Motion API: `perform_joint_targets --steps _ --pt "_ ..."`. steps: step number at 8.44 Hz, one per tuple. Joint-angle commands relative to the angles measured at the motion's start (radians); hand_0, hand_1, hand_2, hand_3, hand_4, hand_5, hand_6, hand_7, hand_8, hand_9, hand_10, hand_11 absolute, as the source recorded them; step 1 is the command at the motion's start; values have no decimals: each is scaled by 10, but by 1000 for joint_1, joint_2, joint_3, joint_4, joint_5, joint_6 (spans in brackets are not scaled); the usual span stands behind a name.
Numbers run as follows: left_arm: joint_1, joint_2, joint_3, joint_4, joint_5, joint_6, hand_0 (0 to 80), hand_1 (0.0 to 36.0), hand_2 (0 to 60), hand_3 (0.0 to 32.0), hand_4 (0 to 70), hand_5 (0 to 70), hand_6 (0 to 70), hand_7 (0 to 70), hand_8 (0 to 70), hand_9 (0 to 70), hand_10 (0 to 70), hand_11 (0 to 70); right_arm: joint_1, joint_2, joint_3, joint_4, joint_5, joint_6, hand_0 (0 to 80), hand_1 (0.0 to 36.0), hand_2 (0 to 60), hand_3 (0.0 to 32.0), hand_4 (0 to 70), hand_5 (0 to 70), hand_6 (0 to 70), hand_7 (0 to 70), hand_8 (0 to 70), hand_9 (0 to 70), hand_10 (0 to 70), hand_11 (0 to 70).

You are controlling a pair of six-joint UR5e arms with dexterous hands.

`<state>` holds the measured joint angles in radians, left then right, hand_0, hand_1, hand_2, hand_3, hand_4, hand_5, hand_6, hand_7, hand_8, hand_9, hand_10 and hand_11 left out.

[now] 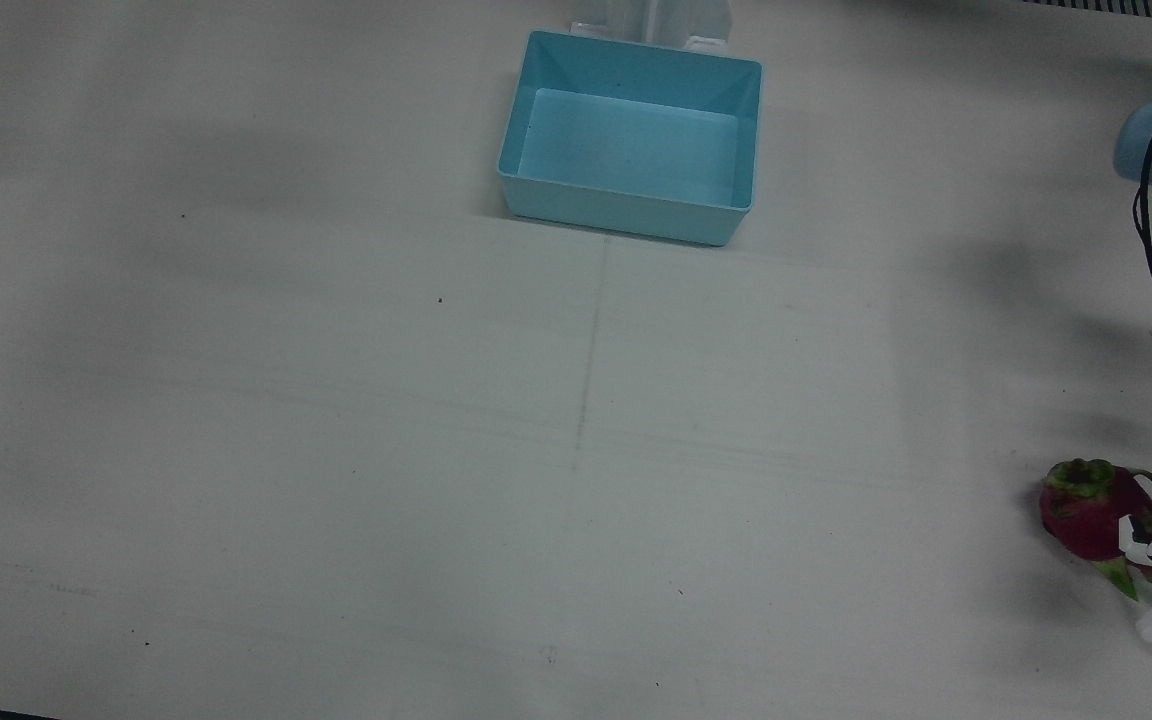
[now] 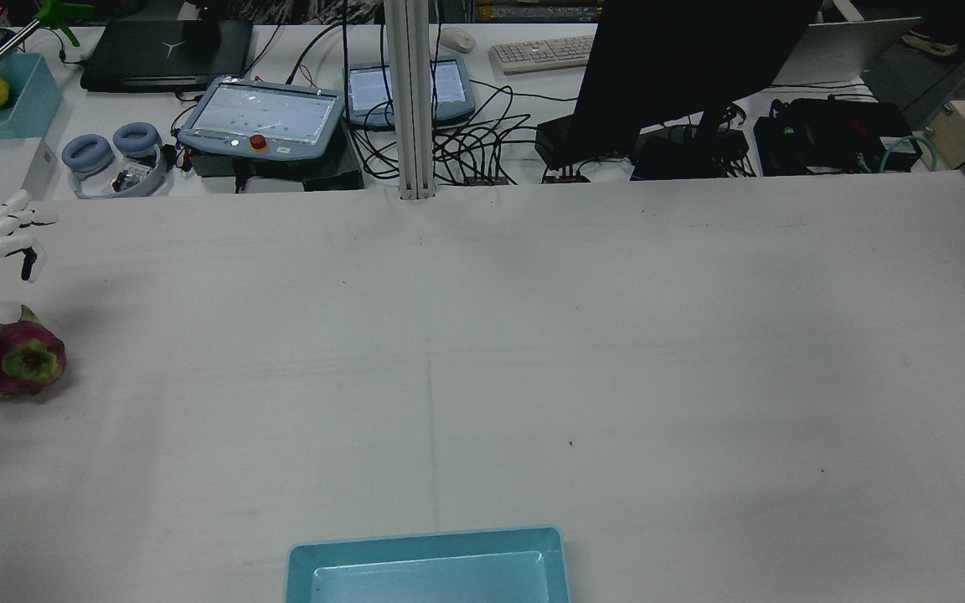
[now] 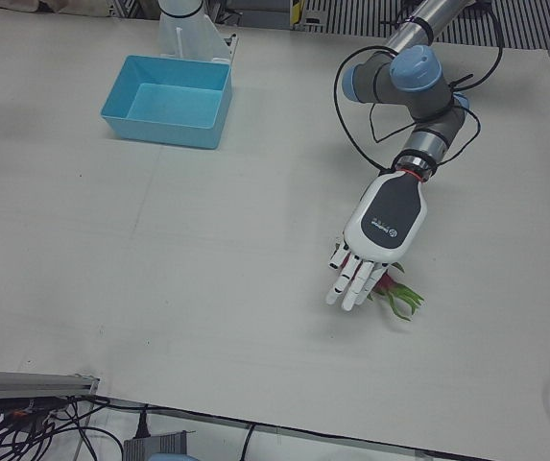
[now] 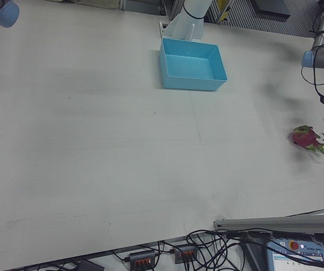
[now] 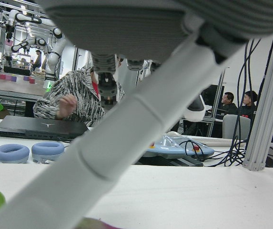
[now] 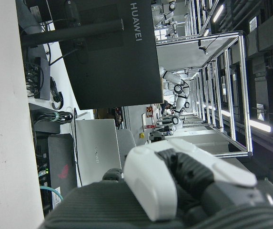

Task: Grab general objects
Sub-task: 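Reach the left hand down over the pink dragon fruit and close fingers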

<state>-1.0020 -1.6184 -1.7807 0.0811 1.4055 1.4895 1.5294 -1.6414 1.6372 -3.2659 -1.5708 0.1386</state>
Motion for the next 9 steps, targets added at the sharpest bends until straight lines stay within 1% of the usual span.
perform_joint_targets --steps 1,2,3,6,7,8,9 --pt "12 9 6 8 -2 60 800 360 600 0 0 700 0 249 0 35 0 0 0 0 0 0 0 1 0 0 0 0 0 0 0 0 0 0 0 0" --pt "31 2 35 2 -6 95 800 360 600 0 0 700 0 263 0 38 0 0 0 0 0 0 0 1 0 0 0 0 0 0 0 0 0 0 0 0" --pt "32 0 44 -6 -8 106 800 360 600 0 0 700 0 264 0 38 0 0 0 0 0 0 0 1 0 0 0 0 0 0 0 0 0 0 0 0" --pt "36 0 69 -29 -10 110 800 360 600 0 0 700 0 286 0 43 0 0 0 0 0 0 0 1 0 0 0 0 0 0 0 0 0 0 0 0" --pt "57 0 78 -32 -28 130 800 360 600 0 0 700 0 286 0 43 0 0 0 0 0 0 0 1 0 0 0 0 0 0 0 0 0 0 0 0" --pt "84 0 78 -26 -52 130 800 360 600 0 0 700 0 273 0 40 0 0 0 0 1 0 0 -1 0 0 0 0 0 0 0 0 0 0 0 0" --pt "88 0 80 -26 -54 132 800 360 600 0 0 700 0 273 0 40 0 0 0 0 1 0 0 1 0 0 0 0 0 0 0 0 0 0 0 0"
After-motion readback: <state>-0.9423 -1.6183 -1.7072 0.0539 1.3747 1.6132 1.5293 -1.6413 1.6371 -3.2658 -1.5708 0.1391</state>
